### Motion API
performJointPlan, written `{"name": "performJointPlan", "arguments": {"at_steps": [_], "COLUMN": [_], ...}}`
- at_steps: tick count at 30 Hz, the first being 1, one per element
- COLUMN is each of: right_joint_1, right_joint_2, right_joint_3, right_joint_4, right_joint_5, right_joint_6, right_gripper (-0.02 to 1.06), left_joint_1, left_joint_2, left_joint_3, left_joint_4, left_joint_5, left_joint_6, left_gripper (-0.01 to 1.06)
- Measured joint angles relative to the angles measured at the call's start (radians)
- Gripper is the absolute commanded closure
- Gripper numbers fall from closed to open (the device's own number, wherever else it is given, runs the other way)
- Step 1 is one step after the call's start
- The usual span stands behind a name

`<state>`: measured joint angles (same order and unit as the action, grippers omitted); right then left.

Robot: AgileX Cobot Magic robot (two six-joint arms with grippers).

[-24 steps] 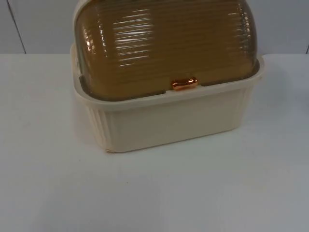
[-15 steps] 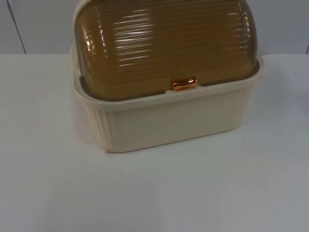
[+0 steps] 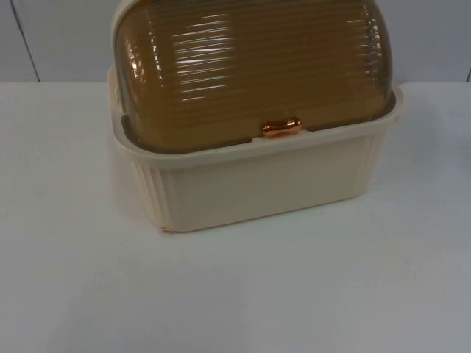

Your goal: Open the box lid with the left hand, place the block into the box with the right hand, then close the box lid with the left hand.

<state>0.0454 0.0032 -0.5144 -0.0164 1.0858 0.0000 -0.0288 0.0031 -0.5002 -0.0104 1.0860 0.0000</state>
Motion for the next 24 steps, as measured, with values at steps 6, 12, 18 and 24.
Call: {"name": "performJointPlan", "arguments": {"at_steps": [6,12,18,24], "right_joint_1": [0.000,0.000,0.000,0.000], "right_joint_2": [0.000,0.000,0.000,0.000], "right_joint_3": [0.000,0.000,0.000,0.000], "right_joint_4": [0.000,0.000,-0.002,-0.002], "right_joint_5": [0.000,0.000,0.000,0.000], "right_joint_6": [0.000,0.000,0.000,0.000], "right_gripper": [-0.01,-0.01,-0.01,-0.01], "left_joint_1": [0.000,0.000,0.000,0.000], "left_joint_2": [0.000,0.000,0.000,0.000], "left_joint_3": [0.000,0.000,0.000,0.000], "left_joint_4": [0.050,0.063,0.063,0.048], "left_joint_5": [0.000,0.000,0.000,0.000], "left_joint_6": [-0.058,-0.072,-0.073,-0.040], "left_gripper": [0.00,0.00,0.00,0.00]}}
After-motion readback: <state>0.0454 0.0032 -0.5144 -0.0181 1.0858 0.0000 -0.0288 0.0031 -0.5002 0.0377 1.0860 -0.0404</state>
